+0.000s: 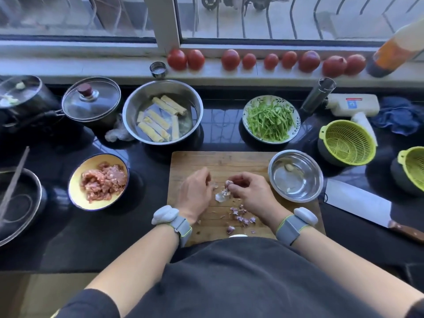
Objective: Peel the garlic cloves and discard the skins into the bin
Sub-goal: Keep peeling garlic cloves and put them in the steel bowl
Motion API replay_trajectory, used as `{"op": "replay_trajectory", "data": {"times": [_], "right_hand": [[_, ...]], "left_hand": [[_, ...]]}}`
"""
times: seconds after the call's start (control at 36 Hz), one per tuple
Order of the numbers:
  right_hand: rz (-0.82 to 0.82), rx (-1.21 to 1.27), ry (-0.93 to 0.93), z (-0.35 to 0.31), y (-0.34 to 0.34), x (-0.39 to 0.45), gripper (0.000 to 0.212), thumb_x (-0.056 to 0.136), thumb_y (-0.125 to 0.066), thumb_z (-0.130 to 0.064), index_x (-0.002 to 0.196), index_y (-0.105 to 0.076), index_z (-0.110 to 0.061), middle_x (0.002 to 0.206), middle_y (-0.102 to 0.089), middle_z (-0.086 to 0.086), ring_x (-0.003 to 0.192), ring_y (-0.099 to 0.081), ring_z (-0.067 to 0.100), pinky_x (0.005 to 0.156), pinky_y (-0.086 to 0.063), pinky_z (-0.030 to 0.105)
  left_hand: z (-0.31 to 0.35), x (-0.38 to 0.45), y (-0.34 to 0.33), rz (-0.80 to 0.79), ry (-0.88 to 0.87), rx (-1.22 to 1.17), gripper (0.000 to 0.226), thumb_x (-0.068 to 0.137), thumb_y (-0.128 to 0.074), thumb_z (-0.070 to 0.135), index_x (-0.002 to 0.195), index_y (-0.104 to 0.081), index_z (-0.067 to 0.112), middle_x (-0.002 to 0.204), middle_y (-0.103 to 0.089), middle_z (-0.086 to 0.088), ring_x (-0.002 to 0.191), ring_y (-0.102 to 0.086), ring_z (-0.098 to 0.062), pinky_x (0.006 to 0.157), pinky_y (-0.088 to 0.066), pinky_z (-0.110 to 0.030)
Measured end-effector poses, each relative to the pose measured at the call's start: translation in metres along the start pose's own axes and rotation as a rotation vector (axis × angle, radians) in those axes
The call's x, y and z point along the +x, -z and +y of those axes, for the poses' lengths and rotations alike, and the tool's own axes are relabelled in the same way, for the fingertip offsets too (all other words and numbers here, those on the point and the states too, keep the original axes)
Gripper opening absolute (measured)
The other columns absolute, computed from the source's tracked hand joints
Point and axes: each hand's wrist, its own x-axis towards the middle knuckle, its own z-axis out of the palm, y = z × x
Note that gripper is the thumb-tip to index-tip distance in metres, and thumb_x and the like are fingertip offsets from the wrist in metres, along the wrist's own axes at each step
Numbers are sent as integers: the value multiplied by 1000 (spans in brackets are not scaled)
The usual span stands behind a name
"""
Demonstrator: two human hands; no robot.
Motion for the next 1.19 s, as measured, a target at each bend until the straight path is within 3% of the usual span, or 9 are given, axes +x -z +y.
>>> {"op": "replay_trajectory", "data": {"times": [0.08,0.17,0.25,0.33,0.53,0.67,0.92,1.08,1.19], "right_hand": [[-19,-28,13,-1,2,-4,8,87,-77,-10,95,-77,-10,85,-77,6,76,-71,18,74,-60,27],[-74,-63,27,-4,1,-7,7,85,-79,-10,92,-77,-10,77,-76,4,67,-67,10,67,-57,24],[-134,-96,20,-9,1,-10,10,81,-82,-9,90,-77,-9,81,-77,9,75,-72,21,74,-62,33],[-166,-64,-6,-17,0,-13,12,80,-85,-13,88,-77,-8,83,-77,15,77,-74,28,77,-63,40],[-228,19,-41,-43,-12,-22,7,83,-81,-10,89,-79,-7,84,-77,15,83,-76,30,83,-63,43],[-70,-81,65,-42,-27,-28,5,83,-82,-13,88,-81,-15,75,-77,3,74,-76,20,77,-64,40],[48,-157,156,-32,-30,-38,6,82,-82,-14,82,-82,-20,70,-76,-7,67,-72,9,73,-62,34],[2,-162,139,-33,-28,-36,5,83,-82,-17,87,-81,-19,75,-77,-6,72,-72,8,75,-62,32],[-24,-26,74,-31,-29,-37,6,84,-80,-16,84,-76,-12,78,-77,5,75,-76,21,78,-63,43]], "left_hand": [[6,1,6,0,54,-283,6,89,-73,27,87,-68,25,88,-63,8,78,-61,-13,74,-49,-28],[16,-10,15,-238,188,-776,22,91,-73,18,113,-74,20,98,-76,-1,91,-72,-17,83,-58,-28],[21,-25,20,-343,226,-958,28,89,-73,8,118,-73,10,102,-78,-6,98,-73,-24,88,-59,-33],[22,-34,28,-339,311,-1147,35,86,-74,4,121,-70,5,105,-76,-12,97,-73,-21,86,-57,-27],[19,-50,48,-132,231,-1062,32,84,-75,-1,114,-74,9,95,-78,-4,91,-73,-13,82,-56,-21],[19,-54,51,17,170,-957,20,82,-79,1,98,-78,13,89,-78,-3,88,-75,-18,78,-57,-23],[18,-59,40,12,285,-1083,16,78,-82,2,91,-74,6,88,-76,-12,83,-72,-19,77,-58,-27],[14,-65,35,-53,374,-1243,10,86,-75,7,94,-69,7,89,-69,-14,79,-69,-19,76,-58,-32],[12,-70,38,-42,247,-931,17,88,-76,23,104,-74,16,87,-76,-2,78,-70,-14,78,-58,-32]]}}
